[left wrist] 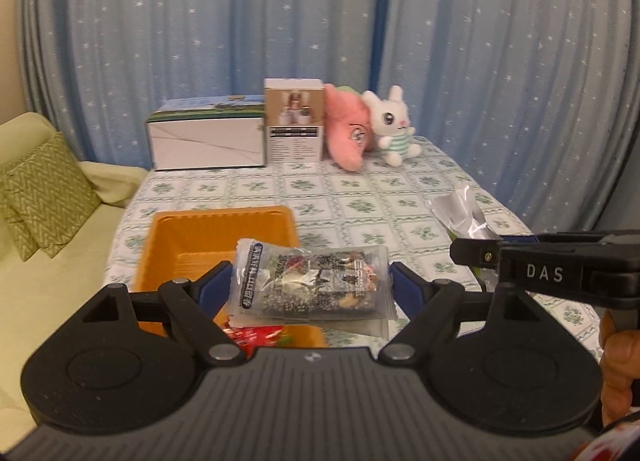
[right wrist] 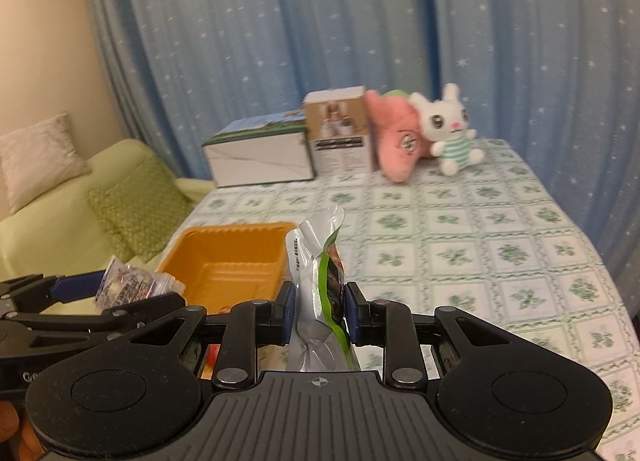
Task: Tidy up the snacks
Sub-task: 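Carry the clear packet and green bag over the orange tray with both tools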
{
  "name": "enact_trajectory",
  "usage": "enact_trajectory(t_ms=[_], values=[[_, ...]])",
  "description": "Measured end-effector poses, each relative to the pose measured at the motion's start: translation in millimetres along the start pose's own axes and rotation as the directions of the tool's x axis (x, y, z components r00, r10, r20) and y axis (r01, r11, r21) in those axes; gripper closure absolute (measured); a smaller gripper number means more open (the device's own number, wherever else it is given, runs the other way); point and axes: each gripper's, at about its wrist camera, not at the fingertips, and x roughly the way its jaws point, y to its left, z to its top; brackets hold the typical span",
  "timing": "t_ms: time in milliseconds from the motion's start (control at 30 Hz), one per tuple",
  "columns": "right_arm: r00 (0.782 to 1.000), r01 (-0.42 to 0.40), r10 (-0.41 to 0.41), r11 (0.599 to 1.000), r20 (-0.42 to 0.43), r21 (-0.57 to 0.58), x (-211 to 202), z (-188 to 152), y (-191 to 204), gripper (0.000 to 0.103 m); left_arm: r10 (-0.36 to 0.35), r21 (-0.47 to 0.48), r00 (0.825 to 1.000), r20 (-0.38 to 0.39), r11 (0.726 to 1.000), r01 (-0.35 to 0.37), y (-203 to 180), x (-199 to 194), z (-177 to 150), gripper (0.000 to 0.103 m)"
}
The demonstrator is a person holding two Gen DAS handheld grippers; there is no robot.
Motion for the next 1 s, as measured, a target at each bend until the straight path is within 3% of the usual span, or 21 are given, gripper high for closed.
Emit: enact_trajectory(t_ms=[367, 1000], values=[[0.995, -0.087, 0.085, 0.996, -0.051, -0.037, 28, -16, 45, 0.077, 0.08, -0.039, 0.997, -0.018, 0.996, -0.081, 59, -12, -18, 0.021], [0.979, -0.152, 0.143, 0.987, -0.143, -0.057, 102, -11, 75, 0.077, 0.075, -0.003, 0.992, -0.097, 0.997, -0.076, 105, 38, -25, 0.021]])
